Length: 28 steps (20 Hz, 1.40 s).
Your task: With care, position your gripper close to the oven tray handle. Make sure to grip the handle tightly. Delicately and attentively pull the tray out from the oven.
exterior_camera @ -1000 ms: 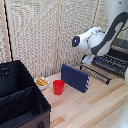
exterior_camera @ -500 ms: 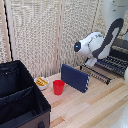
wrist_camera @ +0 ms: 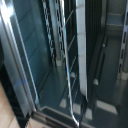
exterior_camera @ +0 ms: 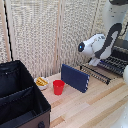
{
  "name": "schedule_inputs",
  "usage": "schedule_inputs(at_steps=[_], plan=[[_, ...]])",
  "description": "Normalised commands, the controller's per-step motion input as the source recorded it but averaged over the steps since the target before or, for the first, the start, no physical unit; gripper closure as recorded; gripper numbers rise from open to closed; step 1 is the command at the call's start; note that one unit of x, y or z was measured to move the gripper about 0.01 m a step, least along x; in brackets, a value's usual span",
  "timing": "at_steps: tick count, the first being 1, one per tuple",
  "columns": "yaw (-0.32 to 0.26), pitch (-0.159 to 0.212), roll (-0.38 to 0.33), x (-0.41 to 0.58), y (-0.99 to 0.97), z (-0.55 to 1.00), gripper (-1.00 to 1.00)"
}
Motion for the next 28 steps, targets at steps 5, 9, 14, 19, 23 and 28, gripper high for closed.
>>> schedule_inputs(at_steps=[5, 9, 14, 19, 23, 28], plan=[[-0.024, 0.004, -0.014, 0.022, -0.34, 0.00, -1.00], [-0.001, 0.015, -0.047, 0.028, -0.09, 0.02, 1.00], [0.005, 0.043, -0.027, 0.053, -0.23, 0.03, 1.00], [0.006, 0.062, -0.006, 0.074, -0.31, 0.07, 1.00], [0.000, 0.045, -0.021, 0.028, -0.27, 0.10, 1.00], [0.007, 0.018, -0.016, 0.000, -0.21, 0.09, 1.00]])
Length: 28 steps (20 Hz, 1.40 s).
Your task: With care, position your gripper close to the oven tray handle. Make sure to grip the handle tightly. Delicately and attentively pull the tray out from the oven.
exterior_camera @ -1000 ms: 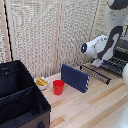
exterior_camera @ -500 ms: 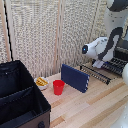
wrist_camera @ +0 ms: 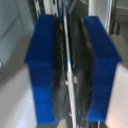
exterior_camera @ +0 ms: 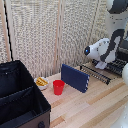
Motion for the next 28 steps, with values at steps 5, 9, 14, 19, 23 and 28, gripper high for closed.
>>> schedule_inputs(at_steps=[5, 9, 14, 19, 23, 28], plan=[[0.093, 0.002, 0.046, 0.006, 0.36, 0.19, 1.00], [0.117, 0.000, 0.144, 0.000, 0.50, 0.24, 1.00], [0.121, 0.000, 0.207, 0.000, 0.43, 0.29, 1.00], [0.128, 0.000, 0.179, -0.001, 0.44, 0.13, 1.00], [0.127, 0.000, 0.088, -0.023, 0.52, 0.00, 1.00], [0.041, 0.009, 0.018, 0.039, 0.17, 0.06, -1.00]])
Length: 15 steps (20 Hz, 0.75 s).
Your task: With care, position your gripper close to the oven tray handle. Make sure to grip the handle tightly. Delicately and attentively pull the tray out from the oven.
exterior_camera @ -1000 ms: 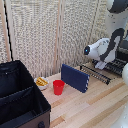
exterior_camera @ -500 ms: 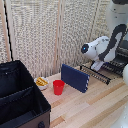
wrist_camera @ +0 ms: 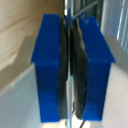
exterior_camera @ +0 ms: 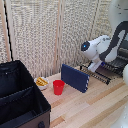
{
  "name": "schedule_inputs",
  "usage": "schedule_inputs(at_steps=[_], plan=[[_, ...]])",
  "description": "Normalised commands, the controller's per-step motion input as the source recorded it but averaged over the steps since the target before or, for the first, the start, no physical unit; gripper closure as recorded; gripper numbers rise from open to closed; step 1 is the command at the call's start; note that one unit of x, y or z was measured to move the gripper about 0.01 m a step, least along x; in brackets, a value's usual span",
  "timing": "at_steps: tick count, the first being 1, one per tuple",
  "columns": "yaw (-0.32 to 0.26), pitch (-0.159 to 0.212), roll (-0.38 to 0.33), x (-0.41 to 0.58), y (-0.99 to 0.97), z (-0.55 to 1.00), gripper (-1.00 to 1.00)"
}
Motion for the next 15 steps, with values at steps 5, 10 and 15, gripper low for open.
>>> schedule_inputs(at_steps=[5, 10, 15], plan=[[0.000, 0.033, -0.003, 0.194, 0.00, 0.29, -1.00], [0.005, 0.047, 0.018, 0.171, 0.00, 0.47, -1.00], [-0.025, 0.064, 0.043, 0.159, 0.02, 0.56, -1.00]])
